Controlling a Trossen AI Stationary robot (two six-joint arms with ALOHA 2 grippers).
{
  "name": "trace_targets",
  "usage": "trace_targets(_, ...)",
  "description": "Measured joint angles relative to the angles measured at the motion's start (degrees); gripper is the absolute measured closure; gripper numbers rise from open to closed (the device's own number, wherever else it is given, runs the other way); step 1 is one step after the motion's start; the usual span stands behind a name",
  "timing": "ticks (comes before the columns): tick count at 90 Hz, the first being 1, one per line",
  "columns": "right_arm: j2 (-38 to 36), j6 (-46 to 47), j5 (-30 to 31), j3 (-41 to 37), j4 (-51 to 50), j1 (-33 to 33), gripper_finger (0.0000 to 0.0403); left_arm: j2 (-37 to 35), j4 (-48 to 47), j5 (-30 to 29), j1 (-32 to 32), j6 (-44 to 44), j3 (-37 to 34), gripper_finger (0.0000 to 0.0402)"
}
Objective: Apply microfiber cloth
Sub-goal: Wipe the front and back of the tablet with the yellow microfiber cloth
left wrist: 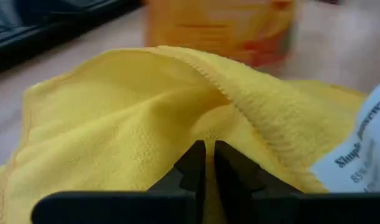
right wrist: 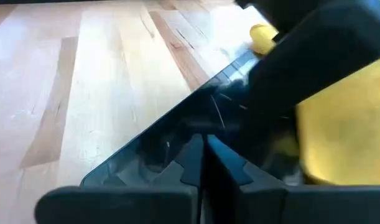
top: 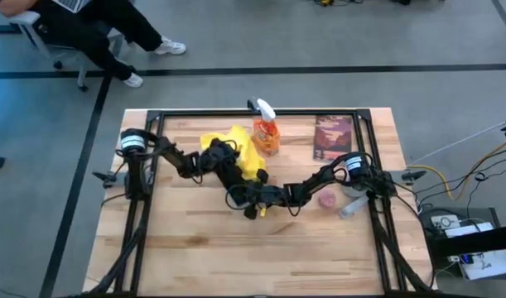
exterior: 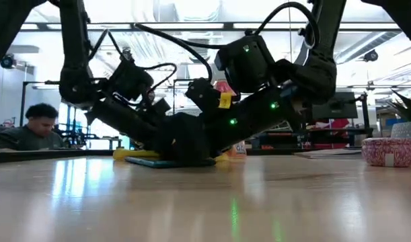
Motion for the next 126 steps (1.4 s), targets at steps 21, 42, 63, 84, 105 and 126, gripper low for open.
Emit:
trace_targets(21, 0.0, -0.1, -1.3, 0.0, -0.1, 0.2, 0.0403, -4.1, 0.4, -2.2, 5.5, -0.2, -7.3, 0.0381)
trace_targets(42, -2.5, -2.9, -1.3, -0.1, -1.5, 0.8, 0.0403, -20.3, -2.7, -2.5, 6.1, -1.3, -16.3, 0.0381)
trace_targets(63, -15.3, -7.7, -1.0, -0.2, -14.8, 1.8, 0.0403, -38.3, -4.1, 3.9, 6.0, -7.1, -25.3, 0.0381)
trace_targets(84, -27.8, -8.0, 5.1, -0.4, -33.1, 2.0, 0.0403, -45.7, -8.2, 13.9, 1.0, -7.5, -26.3, 0.0381)
trace_targets(105, -27.6, -5.4, 5.3, -0.6, -34.3, 4.1, 0.0403, -44.4, -8.1, 11.0, -7.2, -7.2, -26.3, 0.0381)
trace_targets(126, -18.2, -2.0, 5.1, -0.6, -26.4, 4.3, 0.0403, -40.5, -8.1, 9.5, -11.8, -7.3, -25.7, 0.0381)
